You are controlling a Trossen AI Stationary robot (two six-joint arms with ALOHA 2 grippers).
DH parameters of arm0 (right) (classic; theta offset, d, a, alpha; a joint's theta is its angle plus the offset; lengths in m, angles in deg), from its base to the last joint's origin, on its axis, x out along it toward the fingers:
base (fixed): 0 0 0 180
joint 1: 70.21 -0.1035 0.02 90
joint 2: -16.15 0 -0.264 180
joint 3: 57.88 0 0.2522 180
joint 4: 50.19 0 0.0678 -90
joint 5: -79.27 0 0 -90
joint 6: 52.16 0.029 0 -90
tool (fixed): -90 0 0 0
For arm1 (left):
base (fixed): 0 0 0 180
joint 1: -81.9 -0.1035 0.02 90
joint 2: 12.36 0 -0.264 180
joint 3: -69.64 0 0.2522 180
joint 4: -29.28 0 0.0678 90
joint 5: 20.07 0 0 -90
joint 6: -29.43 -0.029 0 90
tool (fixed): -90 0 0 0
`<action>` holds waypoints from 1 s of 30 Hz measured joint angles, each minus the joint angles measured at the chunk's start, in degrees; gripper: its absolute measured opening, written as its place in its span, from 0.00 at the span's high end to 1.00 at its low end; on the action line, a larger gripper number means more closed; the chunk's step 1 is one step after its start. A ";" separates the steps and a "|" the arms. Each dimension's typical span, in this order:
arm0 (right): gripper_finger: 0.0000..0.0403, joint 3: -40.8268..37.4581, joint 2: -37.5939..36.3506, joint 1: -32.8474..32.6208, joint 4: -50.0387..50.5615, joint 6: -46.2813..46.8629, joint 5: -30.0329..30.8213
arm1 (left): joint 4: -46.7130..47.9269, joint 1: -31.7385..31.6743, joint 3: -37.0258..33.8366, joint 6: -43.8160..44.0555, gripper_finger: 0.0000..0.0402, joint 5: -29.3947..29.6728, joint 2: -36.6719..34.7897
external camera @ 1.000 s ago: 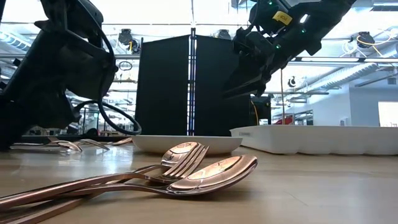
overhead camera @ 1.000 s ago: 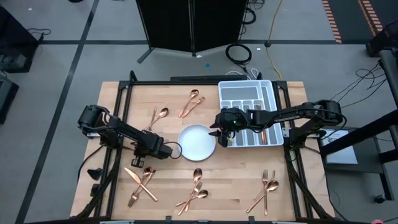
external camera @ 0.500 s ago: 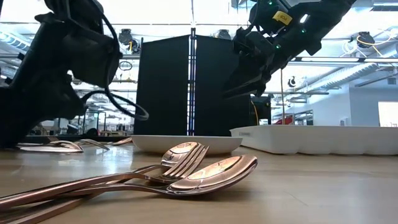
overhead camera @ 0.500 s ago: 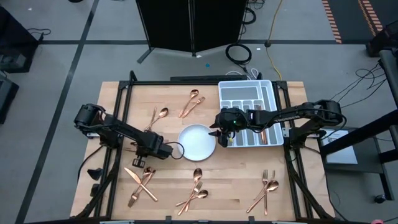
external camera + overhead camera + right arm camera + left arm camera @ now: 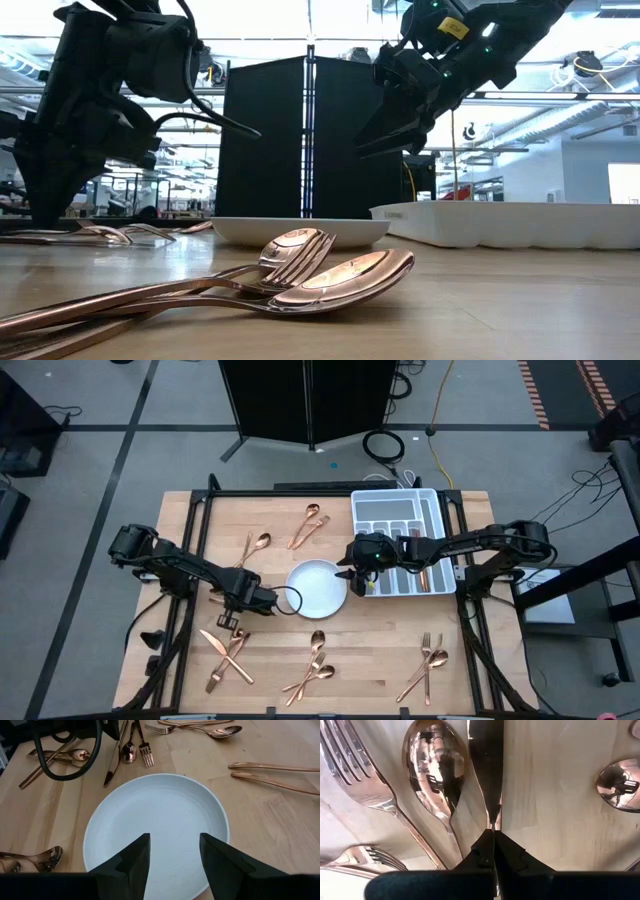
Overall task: Sort silverware
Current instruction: Put the knife in the silverware tray
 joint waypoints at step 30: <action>0.60 0.00 -0.02 0.00 0.02 0.48 0.00 | -7.17 0.07 -3.02 3.15 0.71 0.60 1.73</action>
